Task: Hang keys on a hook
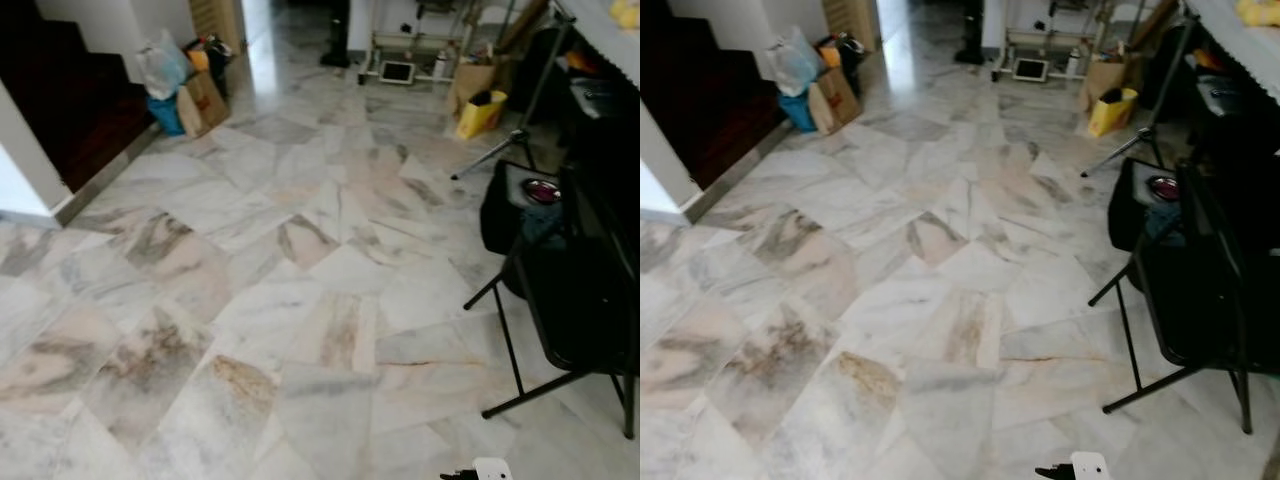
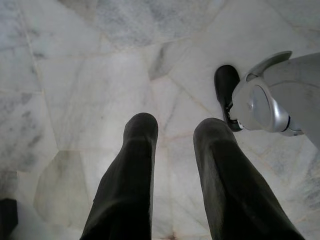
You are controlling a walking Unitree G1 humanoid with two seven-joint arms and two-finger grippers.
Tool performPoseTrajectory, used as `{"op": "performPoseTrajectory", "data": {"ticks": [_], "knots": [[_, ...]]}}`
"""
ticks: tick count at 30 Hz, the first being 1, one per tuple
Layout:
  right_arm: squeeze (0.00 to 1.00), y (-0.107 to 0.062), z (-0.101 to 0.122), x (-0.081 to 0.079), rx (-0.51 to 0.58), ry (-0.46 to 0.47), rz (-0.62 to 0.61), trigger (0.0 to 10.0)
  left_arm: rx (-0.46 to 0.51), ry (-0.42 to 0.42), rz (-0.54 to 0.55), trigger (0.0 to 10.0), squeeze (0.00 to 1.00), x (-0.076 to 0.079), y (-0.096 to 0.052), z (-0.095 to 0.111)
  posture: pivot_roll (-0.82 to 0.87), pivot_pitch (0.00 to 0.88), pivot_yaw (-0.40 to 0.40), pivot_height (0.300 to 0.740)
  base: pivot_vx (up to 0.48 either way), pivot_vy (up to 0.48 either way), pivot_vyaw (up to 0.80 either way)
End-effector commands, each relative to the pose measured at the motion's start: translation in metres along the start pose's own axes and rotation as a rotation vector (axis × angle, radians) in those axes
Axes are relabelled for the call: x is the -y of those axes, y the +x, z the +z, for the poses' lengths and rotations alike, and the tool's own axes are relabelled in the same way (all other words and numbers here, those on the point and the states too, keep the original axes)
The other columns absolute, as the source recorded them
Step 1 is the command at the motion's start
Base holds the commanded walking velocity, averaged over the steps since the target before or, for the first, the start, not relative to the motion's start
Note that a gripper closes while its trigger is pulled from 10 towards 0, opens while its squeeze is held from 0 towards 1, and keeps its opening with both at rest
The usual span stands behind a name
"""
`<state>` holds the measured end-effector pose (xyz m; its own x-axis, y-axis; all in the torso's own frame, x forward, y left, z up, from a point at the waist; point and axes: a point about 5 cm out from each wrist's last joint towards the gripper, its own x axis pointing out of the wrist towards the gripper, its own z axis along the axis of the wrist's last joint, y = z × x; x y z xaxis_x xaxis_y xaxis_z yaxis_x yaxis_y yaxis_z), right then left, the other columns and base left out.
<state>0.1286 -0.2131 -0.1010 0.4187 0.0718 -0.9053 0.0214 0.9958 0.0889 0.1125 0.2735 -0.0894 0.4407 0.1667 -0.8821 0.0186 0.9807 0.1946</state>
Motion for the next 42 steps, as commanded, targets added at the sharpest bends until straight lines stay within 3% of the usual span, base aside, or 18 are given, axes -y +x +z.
{"op": "performPoseTrajectory", "data": {"ticks": [1, 9, 18, 22, 29, 37, 42], "knots": [[0.00, -0.001, -0.004, 0.001, -0.012, 0.004, -0.001, 10.0, -0.020, 0.005, 0.004, 10.0, 0.00, -0.004, -0.002, -0.006, -0.04, 0.000, 0.007, 0.740, 0.000, 0.000, -0.75], [0.00, 0.000, -0.004, 0.000, -0.026, 0.001, -0.005, 10.0, 0.005, 0.010, -0.018, 10.0, 0.00, -0.002, 0.000, 0.001, -0.03, 0.000, 0.009, 0.740, 0.000, -0.068, -0.75], [0.00, 0.003, 0.004, -0.010, 0.009, 0.058, -0.002, 10.0, 0.008, 0.003, 0.005, 10.0, 0.00, -0.011, 0.000, 0.009, -0.04, 0.000, 0.046, 0.740, 0.000, -0.092, -0.75], [0.00, 0.005, 0.005, -0.015, 0.001, 0.030, 0.015, 10.0, 0.013, 0.026, 0.019, 10.0, 0.00, -0.015, -0.001, 0.010, -0.03, 0.000, 0.044, 0.740, 0.000, -0.068, -0.75], [0.00, 0.006, 0.005, -0.020, 0.005, 0.009, 0.019, 10.0, 0.010, -0.011, 0.036, 10.0, 0.00, -0.019, -0.001, 0.009, -0.05, 0.000, 0.015, 0.740, 0.000, -0.243, -0.75], [0.00, 0.002, 0.008, -0.003, -0.001, -0.028, -0.028, 10.0, 0.020, -0.060, 0.006, 10.0, 0.00, -0.005, 0.001, 0.010, -0.03, 0.000, -0.029, 0.740, 0.000, 0.000, -0.75], [0.00, -0.004, 0.009, 0.020, -0.009, -0.058, -0.071, 10.0, 0.020, -0.119, -0.032, 10.0, 0.00, 0.016, 0.004, 0.008, 0.02, 0.000, -0.104, 0.740, 0.000, 0.000, -0.75]]}}
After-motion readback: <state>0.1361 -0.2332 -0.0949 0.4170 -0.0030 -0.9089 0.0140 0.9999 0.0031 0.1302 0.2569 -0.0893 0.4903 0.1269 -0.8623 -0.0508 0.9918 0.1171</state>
